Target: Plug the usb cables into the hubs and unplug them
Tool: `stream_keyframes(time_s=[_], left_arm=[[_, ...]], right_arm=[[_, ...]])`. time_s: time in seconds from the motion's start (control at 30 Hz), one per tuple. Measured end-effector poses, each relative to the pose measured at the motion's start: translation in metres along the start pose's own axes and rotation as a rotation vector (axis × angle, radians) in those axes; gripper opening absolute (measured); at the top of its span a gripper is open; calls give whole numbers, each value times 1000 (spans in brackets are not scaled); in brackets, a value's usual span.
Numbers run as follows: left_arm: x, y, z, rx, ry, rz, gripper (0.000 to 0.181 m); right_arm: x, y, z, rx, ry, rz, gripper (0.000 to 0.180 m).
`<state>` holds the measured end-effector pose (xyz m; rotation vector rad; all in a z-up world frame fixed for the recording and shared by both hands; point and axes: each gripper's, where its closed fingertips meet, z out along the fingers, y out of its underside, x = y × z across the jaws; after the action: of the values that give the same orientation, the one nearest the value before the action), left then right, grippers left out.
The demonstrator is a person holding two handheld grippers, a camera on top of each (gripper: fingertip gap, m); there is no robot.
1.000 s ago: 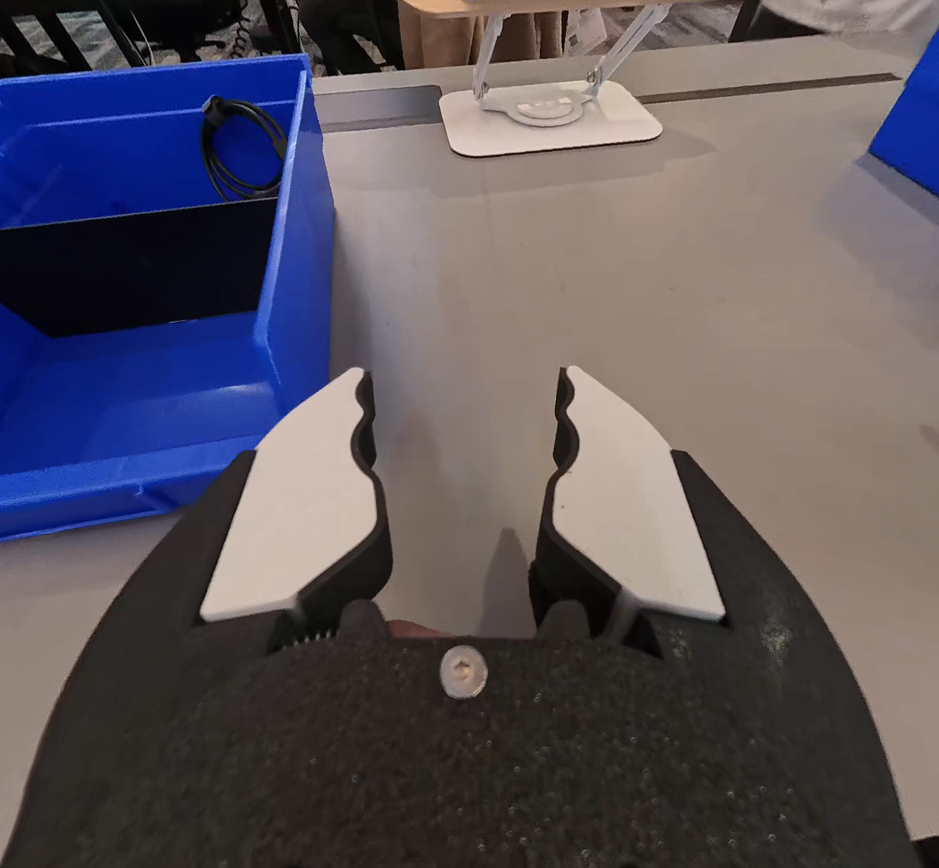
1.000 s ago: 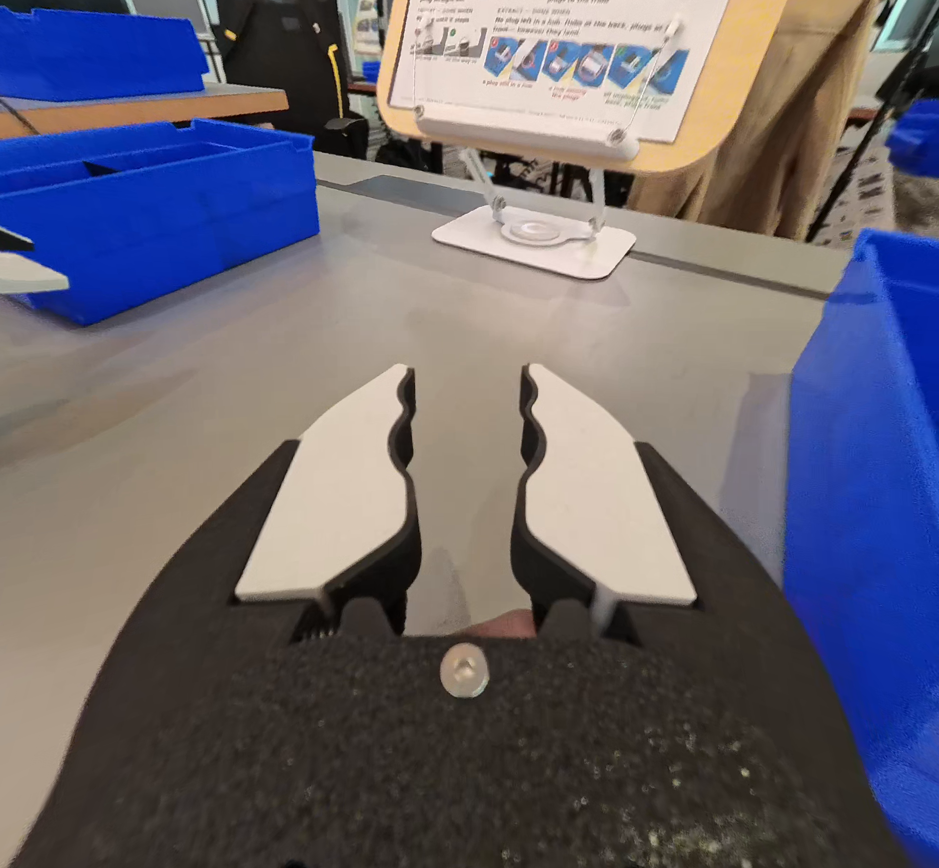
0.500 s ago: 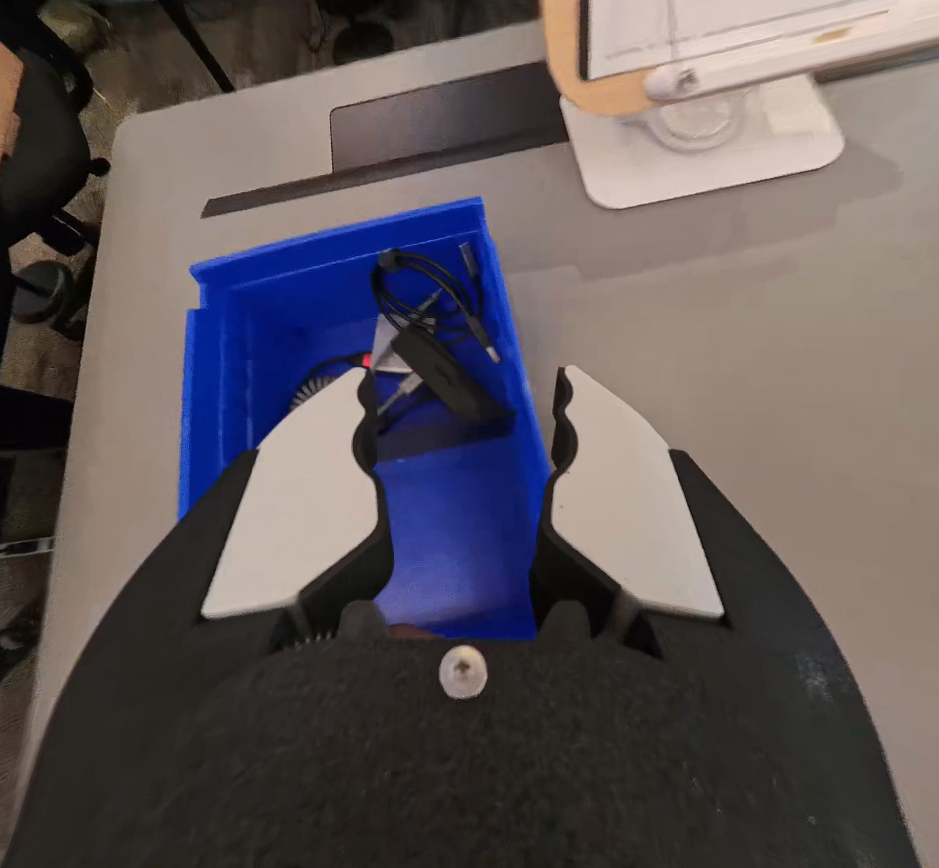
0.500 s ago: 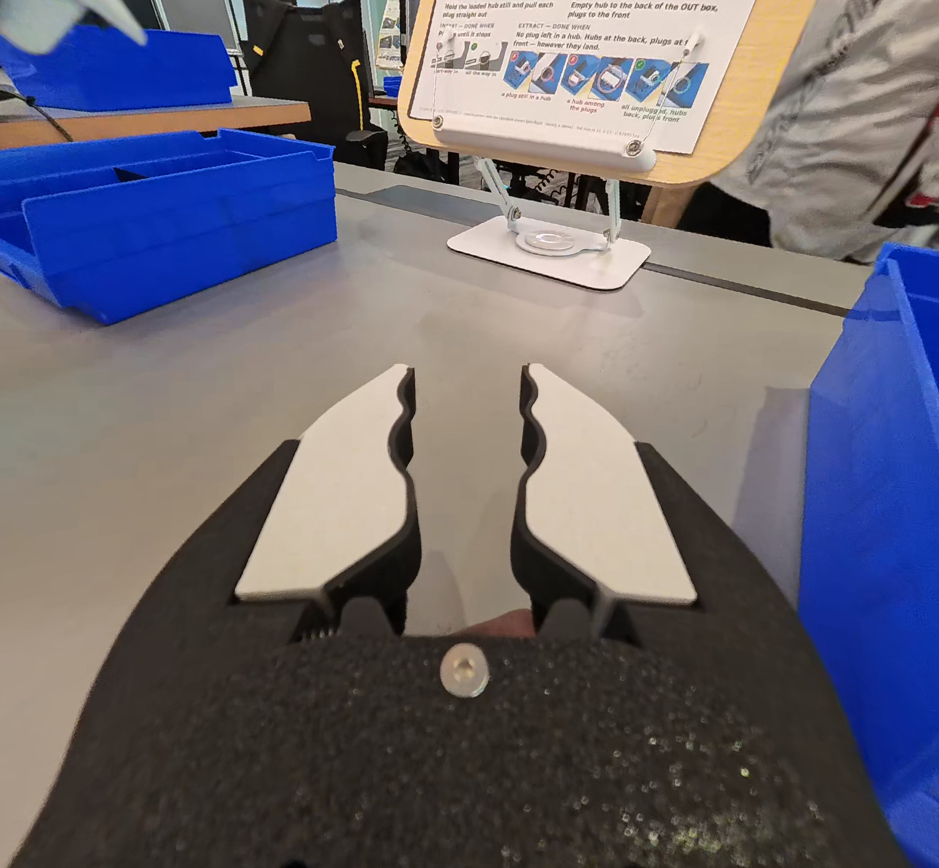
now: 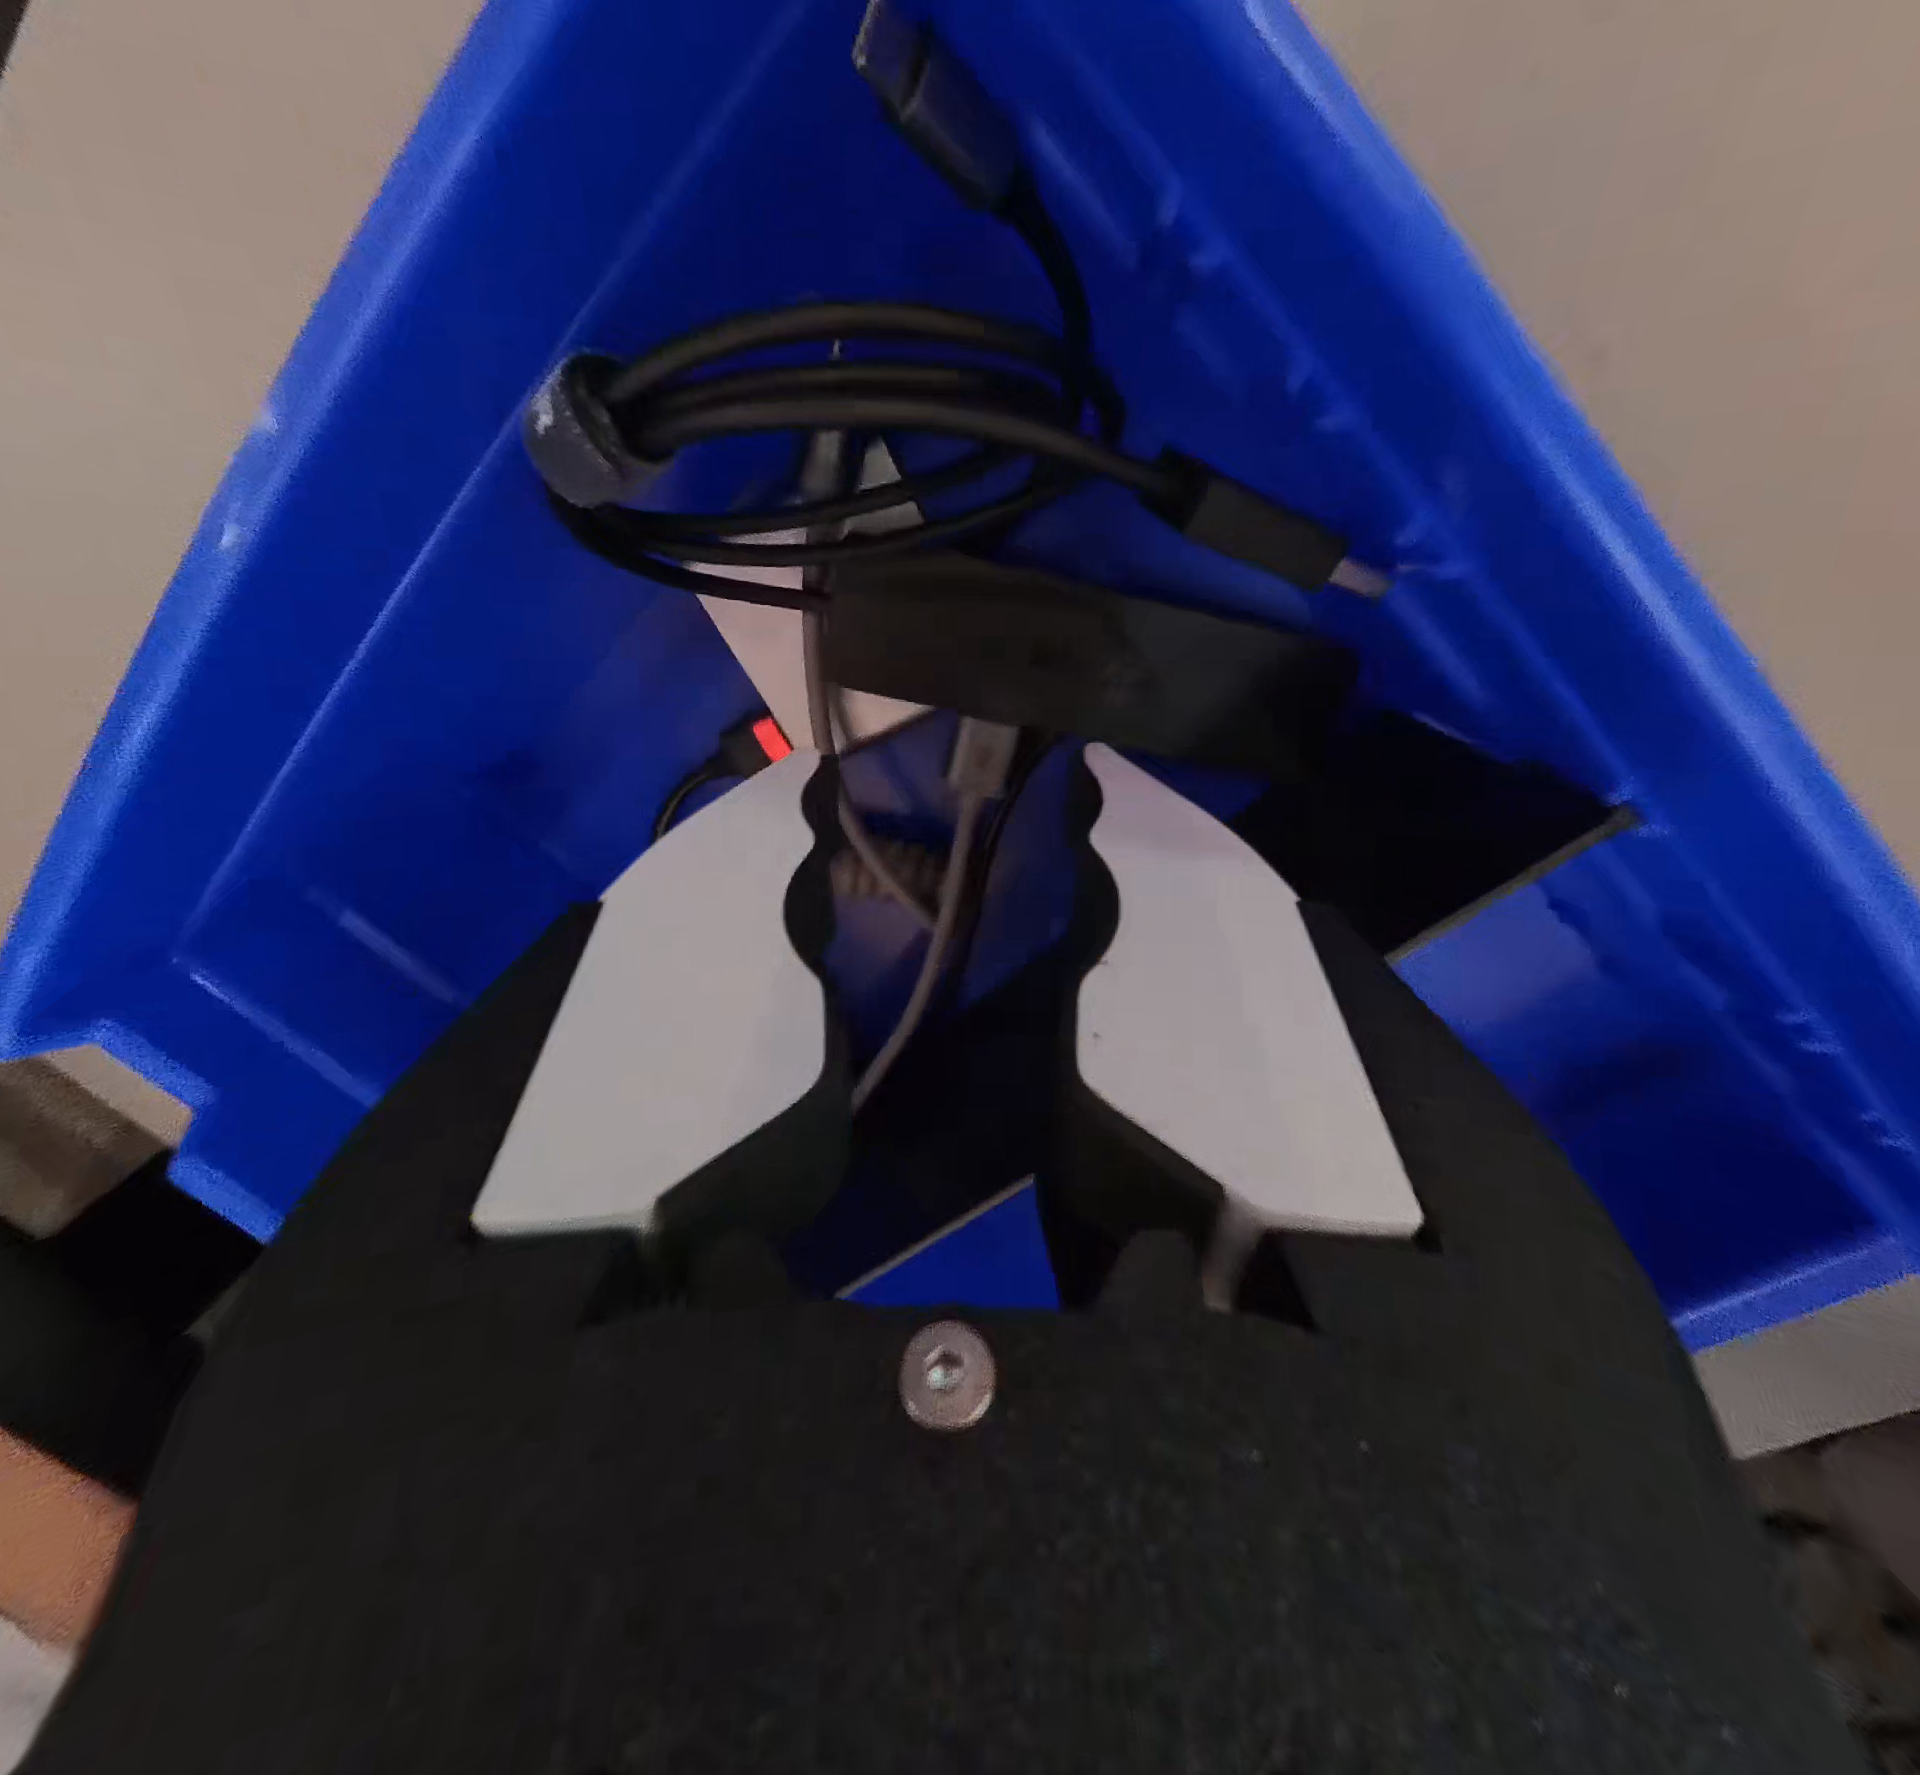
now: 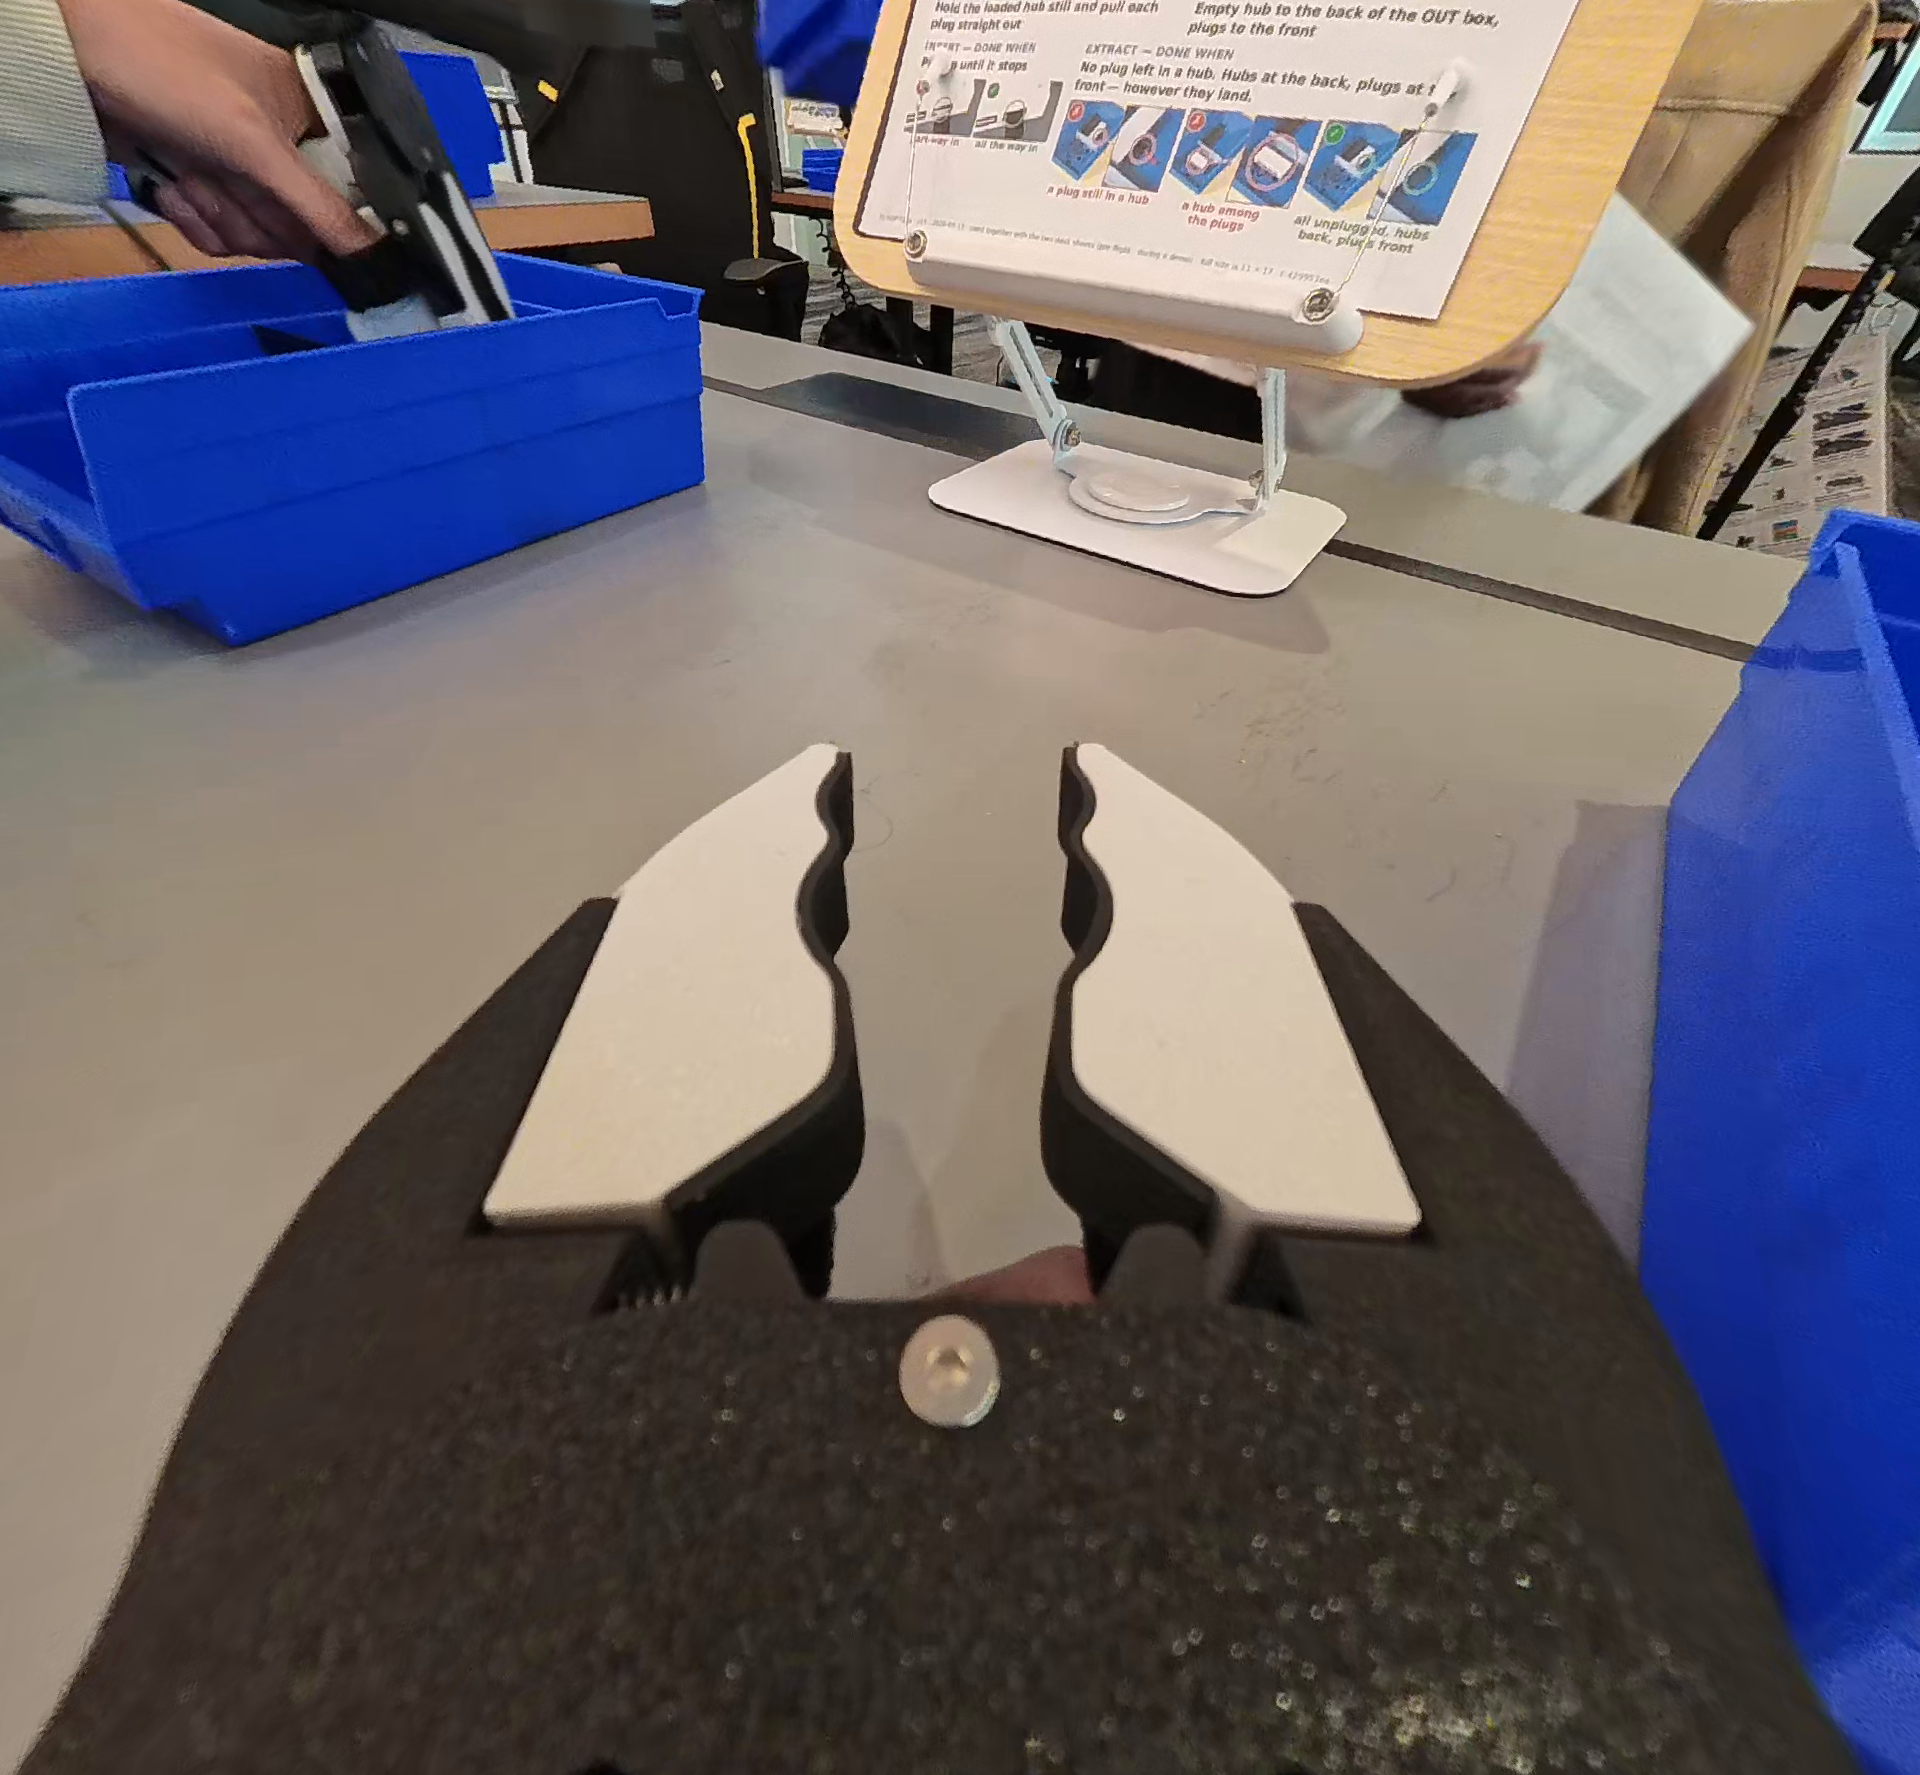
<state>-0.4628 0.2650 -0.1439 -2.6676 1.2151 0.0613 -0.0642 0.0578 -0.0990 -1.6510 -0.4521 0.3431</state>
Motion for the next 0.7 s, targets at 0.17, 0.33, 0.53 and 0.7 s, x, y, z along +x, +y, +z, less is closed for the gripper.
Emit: stream_keyframes(time_s=[0.17, 0.33, 0.53, 0.7], left_arm=[[-1, 9, 11, -105, 52, 96, 43], [3, 18, 19, -200, 120, 177, 40], [6, 34, 40, -288, 130, 234, 17], [-2, 36, 28, -254, 80, 260, 17]], right_arm=[[-1, 0, 0, -1, 3, -14, 37], [-2, 0, 1, -5, 2, -20, 37], [-3, 1, 1, -8, 2, -31, 36], [-3, 1, 1, -9, 0, -29, 35]])
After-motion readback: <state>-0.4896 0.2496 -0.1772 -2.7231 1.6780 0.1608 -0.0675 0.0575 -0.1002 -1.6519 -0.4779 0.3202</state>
